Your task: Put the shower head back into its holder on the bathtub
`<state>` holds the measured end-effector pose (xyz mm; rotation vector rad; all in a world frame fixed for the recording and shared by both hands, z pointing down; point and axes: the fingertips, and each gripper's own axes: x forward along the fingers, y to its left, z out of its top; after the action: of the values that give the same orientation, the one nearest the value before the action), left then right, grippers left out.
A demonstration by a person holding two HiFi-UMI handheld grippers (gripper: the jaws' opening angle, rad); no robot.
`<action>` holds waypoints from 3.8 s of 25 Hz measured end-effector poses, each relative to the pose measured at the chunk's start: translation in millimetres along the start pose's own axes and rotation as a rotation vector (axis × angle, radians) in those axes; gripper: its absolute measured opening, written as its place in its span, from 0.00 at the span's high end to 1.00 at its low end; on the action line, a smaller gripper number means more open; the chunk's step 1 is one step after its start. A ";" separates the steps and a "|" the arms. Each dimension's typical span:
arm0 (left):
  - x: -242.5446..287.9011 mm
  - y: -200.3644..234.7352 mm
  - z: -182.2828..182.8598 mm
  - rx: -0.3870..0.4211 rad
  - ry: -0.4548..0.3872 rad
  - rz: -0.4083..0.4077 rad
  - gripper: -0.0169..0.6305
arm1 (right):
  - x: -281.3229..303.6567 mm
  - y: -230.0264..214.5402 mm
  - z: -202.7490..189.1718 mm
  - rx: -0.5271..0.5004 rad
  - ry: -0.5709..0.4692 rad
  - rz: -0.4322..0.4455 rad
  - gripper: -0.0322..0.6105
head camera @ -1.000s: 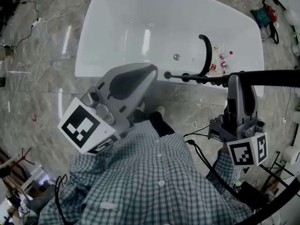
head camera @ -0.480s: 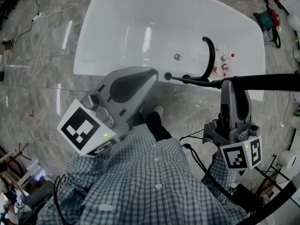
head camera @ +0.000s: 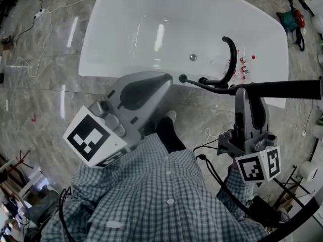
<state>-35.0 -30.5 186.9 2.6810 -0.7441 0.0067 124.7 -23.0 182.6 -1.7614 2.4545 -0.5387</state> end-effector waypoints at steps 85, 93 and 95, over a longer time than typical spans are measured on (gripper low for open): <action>46.7 51.5 -132.5 -0.106 0.123 0.007 0.96 | 68.6 -72.2 -198.7 -0.005 0.243 -0.008 0.76; 44.5 56.0 -146.8 -0.129 0.131 0.021 0.96 | 73.1 -80.4 -216.8 -0.002 0.262 -0.022 0.76; 41.6 65.1 -155.5 -0.136 0.139 0.027 0.96 | 80.1 -79.7 -226.1 0.003 0.268 -0.021 0.76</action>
<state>-17.7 -50.2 358.4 2.5127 -0.7112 0.1424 110.8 -65.9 431.4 -1.8228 2.6044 -0.8302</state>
